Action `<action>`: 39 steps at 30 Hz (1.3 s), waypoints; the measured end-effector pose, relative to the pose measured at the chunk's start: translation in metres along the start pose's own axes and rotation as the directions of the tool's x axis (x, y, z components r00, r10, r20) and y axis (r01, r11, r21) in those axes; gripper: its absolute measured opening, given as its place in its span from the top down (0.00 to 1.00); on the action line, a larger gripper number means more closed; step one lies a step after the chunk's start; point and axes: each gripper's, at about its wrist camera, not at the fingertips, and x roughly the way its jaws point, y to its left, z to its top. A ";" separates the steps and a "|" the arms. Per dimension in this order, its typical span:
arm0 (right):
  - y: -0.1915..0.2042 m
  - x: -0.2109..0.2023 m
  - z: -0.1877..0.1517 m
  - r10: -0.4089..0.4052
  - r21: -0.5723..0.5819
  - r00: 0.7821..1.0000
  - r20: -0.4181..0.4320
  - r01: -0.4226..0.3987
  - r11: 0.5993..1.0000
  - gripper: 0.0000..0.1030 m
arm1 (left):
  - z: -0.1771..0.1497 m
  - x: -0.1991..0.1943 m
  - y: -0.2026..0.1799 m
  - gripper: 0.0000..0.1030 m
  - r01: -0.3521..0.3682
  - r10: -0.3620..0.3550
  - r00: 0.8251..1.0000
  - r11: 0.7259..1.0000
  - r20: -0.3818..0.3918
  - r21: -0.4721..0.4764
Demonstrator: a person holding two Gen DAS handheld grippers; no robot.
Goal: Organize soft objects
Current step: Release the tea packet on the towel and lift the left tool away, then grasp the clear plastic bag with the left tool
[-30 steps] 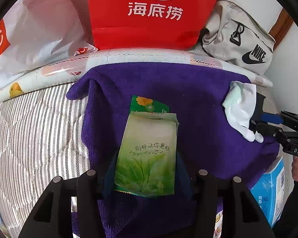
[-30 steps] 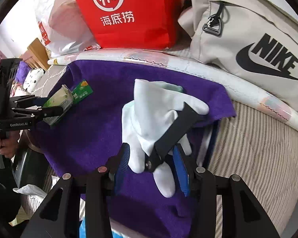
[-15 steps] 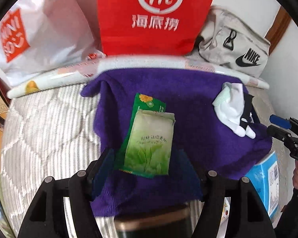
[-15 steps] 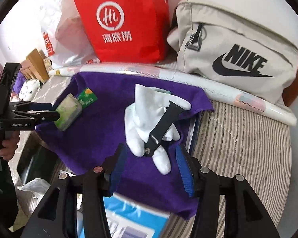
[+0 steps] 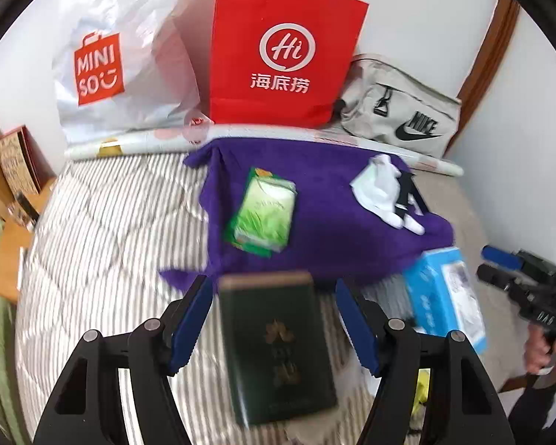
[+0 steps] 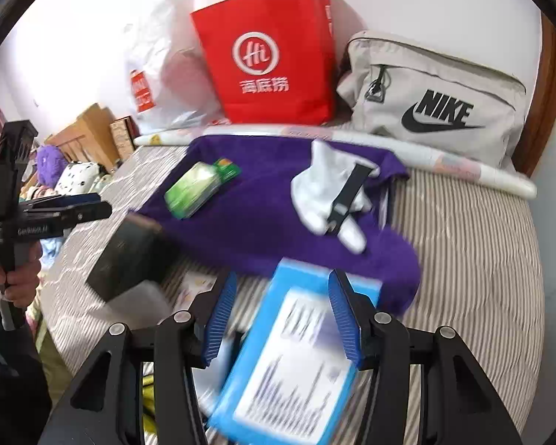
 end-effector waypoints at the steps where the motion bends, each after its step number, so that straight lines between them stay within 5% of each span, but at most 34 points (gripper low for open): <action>1: 0.003 -0.004 -0.006 0.004 -0.001 1.000 0.001 -0.004 1.000 0.48 | -0.005 -0.004 -0.001 0.35 0.005 -0.005 1.000 1.000 0.003 -0.001; 12: 0.028 -0.040 -0.077 0.016 0.039 1.000 0.002 -0.016 0.999 0.44 | -0.073 -0.029 -0.023 0.35 0.025 -0.026 1.000 0.996 0.012 0.081; 25: 0.057 -0.029 -0.141 0.116 0.041 0.993 -0.031 -0.115 0.993 0.41 | -0.127 0.011 -0.027 0.35 0.026 -0.023 1.000 0.984 -0.015 0.179; 30: 0.064 -0.019 -0.148 0.106 0.039 0.992 -0.065 -0.104 0.994 0.40 | -0.125 0.025 -0.030 0.48 0.054 -0.047 0.998 0.983 -0.041 0.178; 32: 0.068 -0.014 -0.148 0.098 0.010 0.992 -0.078 -0.098 0.995 0.40 | -0.126 0.029 -0.033 0.78 0.079 -0.067 0.996 0.979 -0.064 0.190; 34: 0.070 -0.007 -0.147 0.095 0.002 0.992 -0.083 -0.096 0.995 0.40 | -0.127 0.031 -0.034 0.91 0.079 -0.066 0.995 0.977 -0.072 0.198; 39: 0.075 0.011 -0.142 0.112 0.035 0.986 -0.121 -0.109 0.993 0.40 | -0.137 0.015 -0.017 0.92 0.077 -0.069 0.996 0.983 -0.052 0.164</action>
